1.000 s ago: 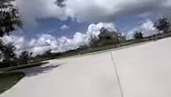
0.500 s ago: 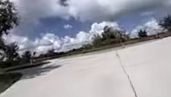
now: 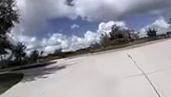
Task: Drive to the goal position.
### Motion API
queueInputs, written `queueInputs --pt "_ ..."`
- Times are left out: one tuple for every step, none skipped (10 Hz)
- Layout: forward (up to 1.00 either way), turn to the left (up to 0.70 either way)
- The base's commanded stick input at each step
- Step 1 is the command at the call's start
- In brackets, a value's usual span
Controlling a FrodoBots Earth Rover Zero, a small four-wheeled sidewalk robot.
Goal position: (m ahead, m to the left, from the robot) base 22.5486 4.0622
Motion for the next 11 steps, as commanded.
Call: queueInputs --pt "0.85 0.0" --pt "0.85 0.0" --pt "0.85 0.0" --pt "0.85 0.0" --pt "0.85 0.0" --pt "0.85 0.0" --pt "0.85 0.12" --pt "0.85 0.34" --pt "0.85 0.34" --pt "0.85 0.34" --pt "0.85 0.34"
